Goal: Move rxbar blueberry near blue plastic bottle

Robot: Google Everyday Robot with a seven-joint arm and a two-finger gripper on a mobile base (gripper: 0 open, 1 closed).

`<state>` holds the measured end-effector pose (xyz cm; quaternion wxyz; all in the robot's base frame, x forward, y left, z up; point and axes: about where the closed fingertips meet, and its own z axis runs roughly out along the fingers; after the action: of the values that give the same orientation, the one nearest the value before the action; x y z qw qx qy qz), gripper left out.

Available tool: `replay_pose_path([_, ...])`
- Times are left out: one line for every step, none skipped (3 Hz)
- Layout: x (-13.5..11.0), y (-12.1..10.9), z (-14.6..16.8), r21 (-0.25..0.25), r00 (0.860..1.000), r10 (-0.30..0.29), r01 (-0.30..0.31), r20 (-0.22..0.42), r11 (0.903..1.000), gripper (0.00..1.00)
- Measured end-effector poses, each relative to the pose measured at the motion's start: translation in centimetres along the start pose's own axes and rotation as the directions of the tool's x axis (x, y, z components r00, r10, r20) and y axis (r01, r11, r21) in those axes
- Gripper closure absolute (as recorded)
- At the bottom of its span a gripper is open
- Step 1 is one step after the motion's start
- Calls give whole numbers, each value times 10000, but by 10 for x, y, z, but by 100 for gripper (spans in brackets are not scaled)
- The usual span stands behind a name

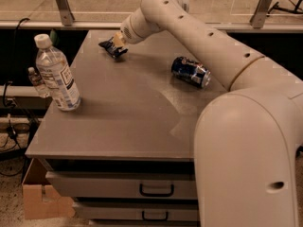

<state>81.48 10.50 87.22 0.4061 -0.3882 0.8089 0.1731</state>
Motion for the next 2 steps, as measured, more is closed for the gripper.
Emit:
replay_pose_path([-10,17,-26,-316,9950,-984,988,153,9946,100])
replay_pose_path([-8,45,-47,-951,9859,-1669,1675,139,9813,100])
